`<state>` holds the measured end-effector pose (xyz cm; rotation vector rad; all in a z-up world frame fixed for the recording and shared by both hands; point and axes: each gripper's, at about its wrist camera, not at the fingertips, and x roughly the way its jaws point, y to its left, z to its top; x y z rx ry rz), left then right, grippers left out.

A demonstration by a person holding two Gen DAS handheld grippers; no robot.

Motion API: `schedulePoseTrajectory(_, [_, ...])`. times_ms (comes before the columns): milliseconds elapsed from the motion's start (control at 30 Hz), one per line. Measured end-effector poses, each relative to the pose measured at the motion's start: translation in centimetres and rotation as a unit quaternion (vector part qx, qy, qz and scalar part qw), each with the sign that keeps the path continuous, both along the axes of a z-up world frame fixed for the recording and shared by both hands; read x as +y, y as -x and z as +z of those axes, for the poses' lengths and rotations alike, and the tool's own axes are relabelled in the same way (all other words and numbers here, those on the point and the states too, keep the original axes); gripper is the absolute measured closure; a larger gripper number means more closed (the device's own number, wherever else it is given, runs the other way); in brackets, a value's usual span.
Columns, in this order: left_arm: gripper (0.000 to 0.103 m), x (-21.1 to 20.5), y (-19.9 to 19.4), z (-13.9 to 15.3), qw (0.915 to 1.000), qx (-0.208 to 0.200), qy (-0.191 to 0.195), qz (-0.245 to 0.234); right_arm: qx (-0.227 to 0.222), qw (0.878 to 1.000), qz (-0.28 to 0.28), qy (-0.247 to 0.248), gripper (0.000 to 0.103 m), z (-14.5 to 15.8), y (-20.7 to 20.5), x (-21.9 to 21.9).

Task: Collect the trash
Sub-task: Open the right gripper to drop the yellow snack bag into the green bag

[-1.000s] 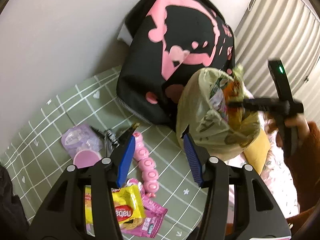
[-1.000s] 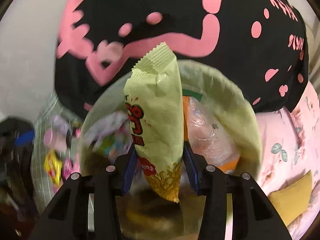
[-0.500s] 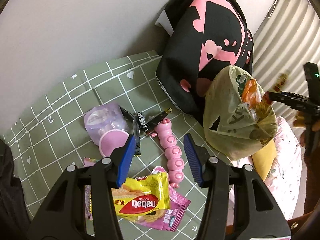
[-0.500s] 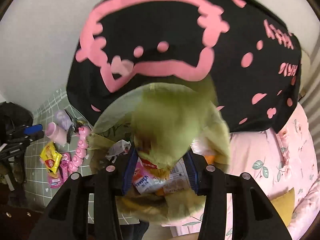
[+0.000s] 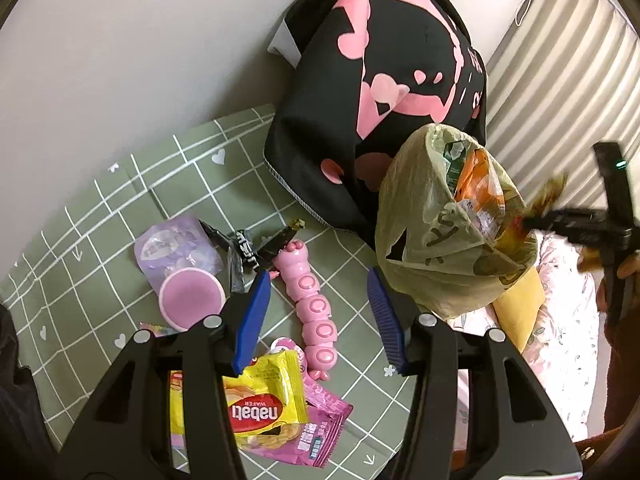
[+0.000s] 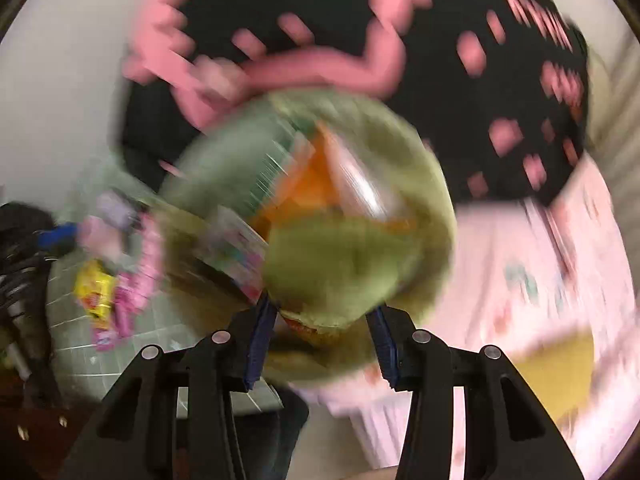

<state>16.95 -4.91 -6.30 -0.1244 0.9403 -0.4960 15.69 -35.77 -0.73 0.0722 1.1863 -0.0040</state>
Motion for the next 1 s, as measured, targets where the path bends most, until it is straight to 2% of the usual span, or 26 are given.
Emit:
schedulePoseTrajectory(100, [0.055, -0.4, 0.0, -0.4, 1.0, 0.004, 0.0, -0.004, -0.017, 0.998, -0.018, -0.058, 0.06, -0.3, 0.5, -1.3])
schedulePoseTrajectory(200, [0.055, -0.8, 0.0, -0.6, 0.9999, 0.007, -0.005, -0.007, -0.04, 0.994, -0.004, -0.102, 0.06, 0.5, 0.6, -1.4])
schedulePoseTrajectory(267, [0.055, -1.3, -0.1, -0.3, 0.9999, 0.006, -0.005, -0.013, -0.026, 0.997, 0.003, -0.079, 0.06, 0.6, -0.1, -0.9])
schedulePoseTrajectory(333, [0.055, -2.1, -0.2, 0.4, 0.9996, 0.001, -0.001, -0.027, -0.03, 0.998, 0.014, -0.054, 0.06, 0.7, -0.6, -0.3])
schedulePoseTrajectory(467, [0.055, -4.7, -0.7, 2.8, 0.9968, -0.023, 0.015, -0.075, -0.089, 0.993, 0.044, -0.061, 0.06, 1.4, -0.3, 0.1])
schedulePoseTrajectory(533, [0.055, -6.5, -1.0, 4.2, 0.993, -0.033, 0.032, -0.109, -0.114, 0.99, 0.06, -0.06, 0.06, 1.3, 0.3, 0.0])
schedulePoseTrajectory(667, [0.055, -10.3, -1.9, 6.7, 0.9807, -0.046, 0.067, -0.178, -0.111, 0.991, 0.068, -0.028, 0.06, 0.2, 0.4, 0.4])
schedulePoseTrajectory(833, [0.055, -16.1, -2.9, 8.4, 0.9621, -0.054, 0.054, -0.262, -0.146, 0.983, 0.052, -0.094, 0.06, 0.5, 0.8, -1.0])
schedulePoseTrajectory(1000, [0.055, -19.0, -3.4, 8.2, 0.9511, -0.05, 0.043, -0.302, -0.149, 0.983, 0.046, -0.093, 0.06, 0.5, 1.0, -1.7])
